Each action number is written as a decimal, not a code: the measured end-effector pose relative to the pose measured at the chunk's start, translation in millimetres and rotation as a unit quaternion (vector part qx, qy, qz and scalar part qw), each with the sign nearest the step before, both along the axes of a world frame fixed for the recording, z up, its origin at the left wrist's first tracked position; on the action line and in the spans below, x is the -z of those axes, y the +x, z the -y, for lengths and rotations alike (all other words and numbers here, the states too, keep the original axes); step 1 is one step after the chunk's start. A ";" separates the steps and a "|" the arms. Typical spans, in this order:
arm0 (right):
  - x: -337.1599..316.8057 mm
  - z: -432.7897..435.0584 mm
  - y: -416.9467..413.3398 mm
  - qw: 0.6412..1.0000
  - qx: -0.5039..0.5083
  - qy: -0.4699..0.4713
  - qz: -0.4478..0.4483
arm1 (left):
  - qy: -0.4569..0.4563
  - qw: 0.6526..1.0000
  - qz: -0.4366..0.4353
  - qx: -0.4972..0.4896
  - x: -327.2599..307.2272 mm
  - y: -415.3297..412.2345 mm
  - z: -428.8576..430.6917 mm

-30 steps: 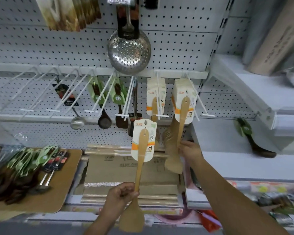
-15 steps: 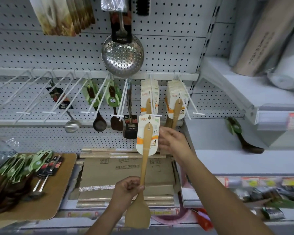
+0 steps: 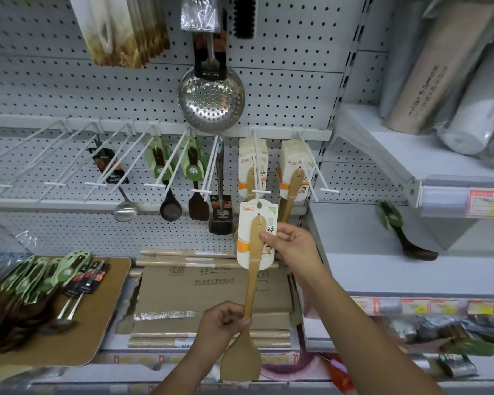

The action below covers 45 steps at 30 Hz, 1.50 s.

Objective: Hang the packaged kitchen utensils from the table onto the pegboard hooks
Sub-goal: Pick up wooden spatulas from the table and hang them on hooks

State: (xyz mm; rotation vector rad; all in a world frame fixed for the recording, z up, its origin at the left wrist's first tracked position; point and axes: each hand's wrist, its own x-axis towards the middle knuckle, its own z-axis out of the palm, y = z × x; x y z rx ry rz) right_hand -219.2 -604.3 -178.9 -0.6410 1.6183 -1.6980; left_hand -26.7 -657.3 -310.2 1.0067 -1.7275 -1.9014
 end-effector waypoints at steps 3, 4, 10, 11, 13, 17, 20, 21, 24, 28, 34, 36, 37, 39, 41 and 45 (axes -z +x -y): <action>-3.6 -2.8 0.8 1.000 -0.007 -0.002 -0.007 | -0.002 1.000 -0.001 -0.002 -0.1 -0.4 -1.8; -4.4 -3.5 0.8 1.000 -0.008 -0.002 -0.008 | -0.002 1.000 -0.001 -0.002 0.1 -0.7 -2.2; -1.4 -10.4 4.5 1.000 -0.008 -0.003 -0.003 | 0.005 1.000 0.005 0.000 4.9 0.6 -4.6; -1.0 -11.2 5.0 1.000 -0.009 -0.004 -0.004 | 0.006 1.000 0.005 0.000 5.7 1.2 -5.0; -1.9 -10.6 5.3 1.000 -0.006 -0.005 -0.006 | 0.005 1.000 0.003 -0.002 5.6 2.5 -4.8; -7.1 -2.7 3.9 1.000 0.005 -0.005 -0.012 | 0.000 1.000 -0.012 0.001 -1.2 1.9 -1.4; -12.6 4.5 1.7 1.000 0.013 -0.005 -0.009 | -0.006 1.000 -0.016 -0.004 -5.3 -2.0 5.6; -14.5 7.1 1.0 1.000 0.015 -0.005 -0.013 | -0.008 1.000 -0.016 -0.006 -6.5 -3.9 8.2; -19.7 14.6 0.1 0.999 0.017 -0.002 -0.036 | -0.002 1.000 -0.018 -0.013 -9.0 -10.5 16.6; -20.5 15.8 0.1 0.999 0.026 0.002 -0.034 | -0.001 1.000 -0.016 0.000 -7.3 -17.0 21.8; -18.0 9.1 5.7 0.999 0.035 0.010 -0.031 | 0.017 0.999 -0.021 0.031 2.1 -15.5 17.8; -18.1 11.1 5.9 0.999 0.039 0.012 -0.031 | 0.019 0.999 -0.025 0.034 2.9 -15.3 18.6; -17.8 13.8 5.0 0.998 0.043 0.016 -0.034 | 0.020 0.999 -0.026 0.034 2.7 -16.0 19.7; -16.1 21.7 0.6 0.997 0.058 0.022 -0.038 | 0.020 0.999 -0.028 0.033 1.6 -19.8 23.0; -11.7 33.6 -6.8 0.996 0.075 0.032 -0.035 | 0.020 0.999 -0.027 0.029 -1.0 -27.5 29.3; -5.2 62.4 -24.8 0.993 0.111 0.042 -0.009 | 0.000 0.999 -0.021 0.039 -4.1 -49.0 51.1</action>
